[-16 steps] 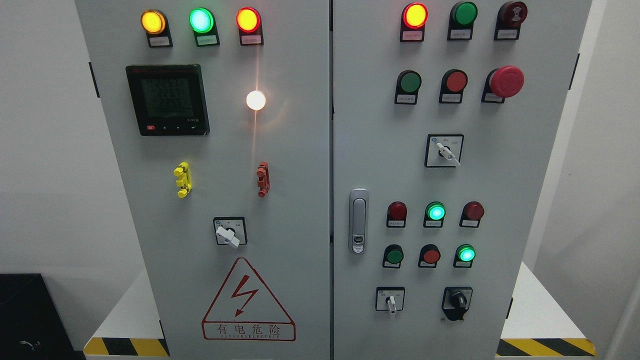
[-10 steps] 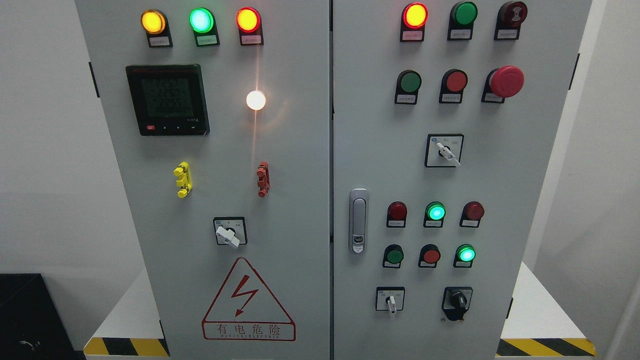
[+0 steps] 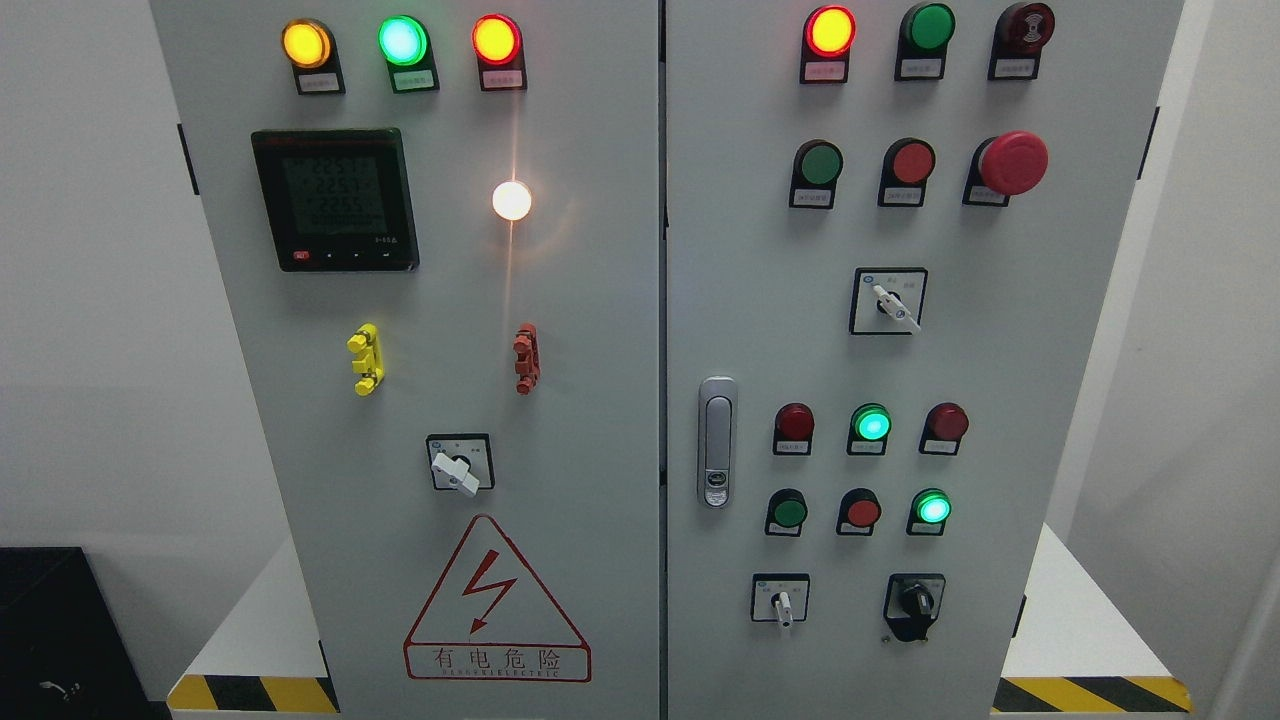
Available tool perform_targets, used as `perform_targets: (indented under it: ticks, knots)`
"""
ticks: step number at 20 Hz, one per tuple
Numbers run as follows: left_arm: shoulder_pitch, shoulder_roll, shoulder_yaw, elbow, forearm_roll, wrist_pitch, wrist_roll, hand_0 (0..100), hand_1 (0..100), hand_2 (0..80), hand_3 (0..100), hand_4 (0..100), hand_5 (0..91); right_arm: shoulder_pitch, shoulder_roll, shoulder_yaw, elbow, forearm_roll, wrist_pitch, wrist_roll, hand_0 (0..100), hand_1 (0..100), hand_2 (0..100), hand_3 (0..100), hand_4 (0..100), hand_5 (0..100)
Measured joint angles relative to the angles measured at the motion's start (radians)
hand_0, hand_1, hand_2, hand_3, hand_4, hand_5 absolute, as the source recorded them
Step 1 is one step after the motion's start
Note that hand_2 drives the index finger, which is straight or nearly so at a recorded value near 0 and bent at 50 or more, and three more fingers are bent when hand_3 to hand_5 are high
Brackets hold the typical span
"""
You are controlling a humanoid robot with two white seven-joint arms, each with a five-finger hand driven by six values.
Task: Flip black knob to close circuit
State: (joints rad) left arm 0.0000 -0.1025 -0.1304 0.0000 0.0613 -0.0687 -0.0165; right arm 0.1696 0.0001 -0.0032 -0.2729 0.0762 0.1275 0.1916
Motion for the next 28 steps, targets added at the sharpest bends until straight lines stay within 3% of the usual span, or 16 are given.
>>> perform_targets:
  ticks: [10, 16, 18, 20, 21, 23, 24, 28]
  knots:
    - [0.000, 0.000, 0.000, 0.000, 0.000, 0.000, 0.000, 12, 56, 0.0, 0, 0, 0.0, -0.023, 0.023, -0.018, 0.002, -0.005, -0.178, 0.044, 0, 11, 0, 0, 0, 0]
    - [0.000, 0.000, 0.000, 0.000, 0.000, 0.000, 0.000, 12, 56, 0.0, 0, 0, 0.0, -0.037, 0.043, -0.043, -0.060, -0.004, -0.239, 0.051, 0, 12, 0, 2, 0, 0]
    - [0.000, 0.000, 0.000, 0.000, 0.000, 0.000, 0.000, 12, 56, 0.0, 0, 0, 0.0, -0.032, 0.049, -0.047, -0.096, -0.003, -0.243, 0.049, 0, 12, 0, 12, 5, 0]
    - [0.000, 0.000, 0.000, 0.000, 0.000, 0.000, 0.000, 12, 56, 0.0, 0, 0, 0.0, -0.025, 0.055, -0.050, -0.140, -0.001, -0.246, 0.031, 0, 12, 14, 27, 22, 0]
    - [0.000, 0.000, 0.000, 0.000, 0.000, 0.000, 0.000, 12, 56, 0.0, 0, 0, 0.0, -0.021, 0.058, -0.051, -0.160, 0.000, -0.247, 0.018, 0, 12, 17, 30, 25, 2]
    - [0.000, 0.000, 0.000, 0.000, 0.000, 0.000, 0.000, 12, 56, 0.0, 0, 0, 0.0, -0.011, 0.062, -0.048, -0.207, 0.003, -0.247, -0.017, 0, 11, 29, 43, 37, 18]
    - [0.000, 0.000, 0.000, 0.000, 0.000, 0.000, 0.000, 12, 56, 0.0, 0, 0, 0.0, -0.006, 0.065, -0.043, -0.231, 0.004, -0.248, -0.036, 0, 11, 32, 46, 39, 20]
    - [0.000, 0.000, 0.000, 0.000, 0.000, 0.000, 0.000, 12, 56, 0.0, 0, 0, 0.0, 0.011, 0.068, -0.011, -0.327, 0.016, -0.248, -0.139, 0, 11, 46, 66, 59, 46]
